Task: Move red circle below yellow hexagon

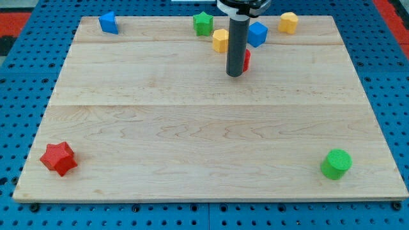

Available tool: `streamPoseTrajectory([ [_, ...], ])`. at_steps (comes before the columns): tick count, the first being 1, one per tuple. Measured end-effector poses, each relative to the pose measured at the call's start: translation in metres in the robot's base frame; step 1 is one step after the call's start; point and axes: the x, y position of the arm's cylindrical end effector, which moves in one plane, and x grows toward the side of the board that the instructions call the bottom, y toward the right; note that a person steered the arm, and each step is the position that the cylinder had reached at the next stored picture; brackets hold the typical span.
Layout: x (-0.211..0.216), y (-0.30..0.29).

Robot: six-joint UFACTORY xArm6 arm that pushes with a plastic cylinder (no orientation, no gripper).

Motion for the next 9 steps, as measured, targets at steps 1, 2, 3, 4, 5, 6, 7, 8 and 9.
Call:
streamPoseTrajectory([
  [1,0.011,0.034],
  [2,0.028,0.079],
  [3,0.003,0.084],
  [4,-0.011,0.083],
  [5,-0.024,0.081],
  [6,-0.024,0.03],
  [7,-0.024,-0.006],
  [8,-0.033,0.016],
  [9,-0.069,0.06],
])
